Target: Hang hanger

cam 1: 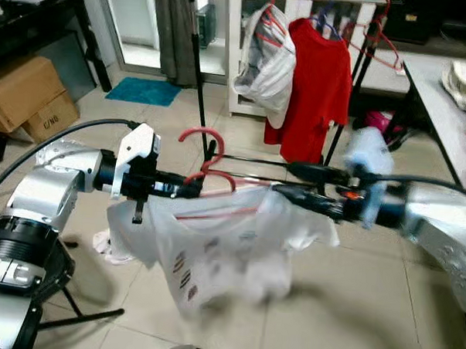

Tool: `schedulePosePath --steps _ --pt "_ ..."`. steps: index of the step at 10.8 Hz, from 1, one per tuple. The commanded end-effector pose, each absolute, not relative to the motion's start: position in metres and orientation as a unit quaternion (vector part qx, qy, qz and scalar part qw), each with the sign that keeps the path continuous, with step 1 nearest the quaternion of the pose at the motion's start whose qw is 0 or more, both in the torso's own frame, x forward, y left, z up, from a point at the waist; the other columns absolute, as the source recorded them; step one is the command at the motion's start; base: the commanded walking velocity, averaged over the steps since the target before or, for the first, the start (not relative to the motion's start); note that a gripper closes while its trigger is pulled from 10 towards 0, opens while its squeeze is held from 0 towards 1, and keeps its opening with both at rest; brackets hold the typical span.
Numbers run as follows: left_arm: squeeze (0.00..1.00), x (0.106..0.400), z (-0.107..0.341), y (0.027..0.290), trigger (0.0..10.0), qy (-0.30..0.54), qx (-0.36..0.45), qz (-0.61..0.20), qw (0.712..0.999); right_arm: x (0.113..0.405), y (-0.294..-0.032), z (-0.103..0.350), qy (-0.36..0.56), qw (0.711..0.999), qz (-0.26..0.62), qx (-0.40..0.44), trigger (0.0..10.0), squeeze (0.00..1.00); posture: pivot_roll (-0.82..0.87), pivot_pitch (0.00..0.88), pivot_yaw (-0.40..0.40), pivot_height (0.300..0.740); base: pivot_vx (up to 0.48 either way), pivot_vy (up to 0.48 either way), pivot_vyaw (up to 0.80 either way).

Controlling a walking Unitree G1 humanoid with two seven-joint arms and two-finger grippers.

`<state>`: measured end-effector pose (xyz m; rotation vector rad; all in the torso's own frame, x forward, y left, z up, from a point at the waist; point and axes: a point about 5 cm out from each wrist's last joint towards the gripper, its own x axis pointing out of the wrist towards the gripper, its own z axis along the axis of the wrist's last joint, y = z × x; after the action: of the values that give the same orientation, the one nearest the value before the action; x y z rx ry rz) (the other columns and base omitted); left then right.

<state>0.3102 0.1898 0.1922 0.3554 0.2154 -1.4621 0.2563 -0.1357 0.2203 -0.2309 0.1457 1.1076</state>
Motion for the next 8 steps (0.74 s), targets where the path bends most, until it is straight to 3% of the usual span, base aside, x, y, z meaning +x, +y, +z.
schedulePosePath --steps 1,3,5,6,7,8 --pt "0.00 0.310 0.207 0.181 0.0 0.071 0.177 -0.682 0.706 0.254 -0.126 0.221 0.066 0.830 0.542 -0.116 10.0 0.00 -0.06 0.000 0.117 0.740 0.000 0.000 0.00" --pt "0.00 0.302 0.210 0.167 0.0 0.067 0.183 -0.717 0.669 0.262 -0.111 0.223 0.049 0.826 0.547 -0.128 10.0 0.00 -0.06 0.000 0.131 0.740 0.000 0.000 0.00" --pt "0.00 0.304 0.209 0.163 0.0 0.061 0.185 -0.718 0.669 0.256 -0.101 0.224 0.044 0.799 0.585 -0.132 10.0 0.00 -0.07 0.000 0.131 0.740 0.000 0.000 0.00" --pt "0.00 0.303 0.208 0.163 0.0 0.060 0.182 -0.717 0.670 0.253 -0.098 0.223 0.046 0.785 0.603 -0.133 8.4 0.00 -0.07 0.000 0.126 0.740 0.000 0.000 0.00" --pt "0.00 0.303 0.207 0.163 0.0 0.060 0.181 -0.715 0.673 0.251 -0.096 0.223 0.049 0.776 0.614 -0.134 3.8 0.00 -0.08 0.000 0.122 0.740 0.000 0.000 0.00" --pt "0.00 0.302 0.207 0.163 0.0 0.056 0.177 -0.711 0.679 0.250 -0.092 0.221 0.055 0.764 0.629 -0.135 0.0 0.00 -0.07 0.000 0.107 0.740 0.000 0.000 0.00"
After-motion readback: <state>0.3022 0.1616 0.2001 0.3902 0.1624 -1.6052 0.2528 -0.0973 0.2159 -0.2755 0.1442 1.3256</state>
